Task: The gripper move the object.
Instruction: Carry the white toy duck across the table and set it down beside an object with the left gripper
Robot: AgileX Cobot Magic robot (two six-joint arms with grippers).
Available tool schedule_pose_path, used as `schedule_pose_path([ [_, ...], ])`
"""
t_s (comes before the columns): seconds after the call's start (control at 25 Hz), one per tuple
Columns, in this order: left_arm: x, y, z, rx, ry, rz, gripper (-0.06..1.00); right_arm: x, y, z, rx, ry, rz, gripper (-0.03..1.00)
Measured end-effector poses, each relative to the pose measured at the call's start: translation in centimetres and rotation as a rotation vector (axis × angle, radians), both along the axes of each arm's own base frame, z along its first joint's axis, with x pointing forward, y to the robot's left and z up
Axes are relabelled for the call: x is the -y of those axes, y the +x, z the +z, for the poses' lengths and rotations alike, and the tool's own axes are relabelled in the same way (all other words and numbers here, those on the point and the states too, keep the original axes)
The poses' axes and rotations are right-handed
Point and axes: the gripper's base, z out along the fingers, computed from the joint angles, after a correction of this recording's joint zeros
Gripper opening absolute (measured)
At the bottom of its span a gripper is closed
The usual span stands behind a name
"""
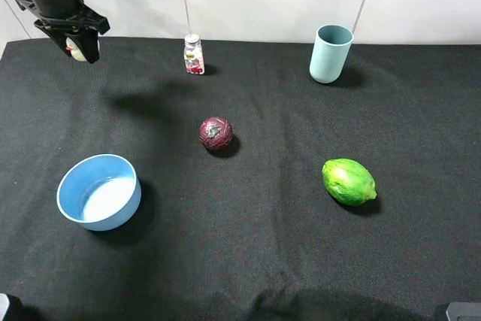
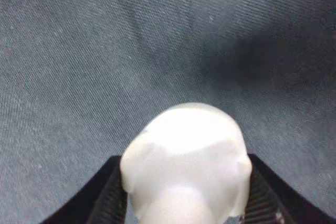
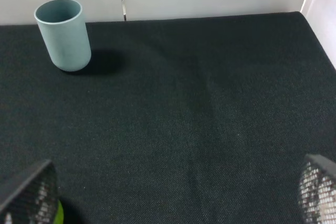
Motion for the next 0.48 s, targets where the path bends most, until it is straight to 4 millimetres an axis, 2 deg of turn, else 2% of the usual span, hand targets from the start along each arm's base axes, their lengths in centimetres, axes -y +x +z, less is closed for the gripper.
schedule_pose_path([
  [0.16, 1.3, -0.5, 1.1, -0.004, -0.005, -0.018, 0.52, 0.0, 0.0, 0.0, 0.000, 0.000, 0.000, 0.69],
  [0.48, 4.7, -1.3, 1.6, -0.006, -0.009, -0.060, 0.52, 0.0, 0.0, 0.0, 0.000, 0.000, 0.000, 0.69],
])
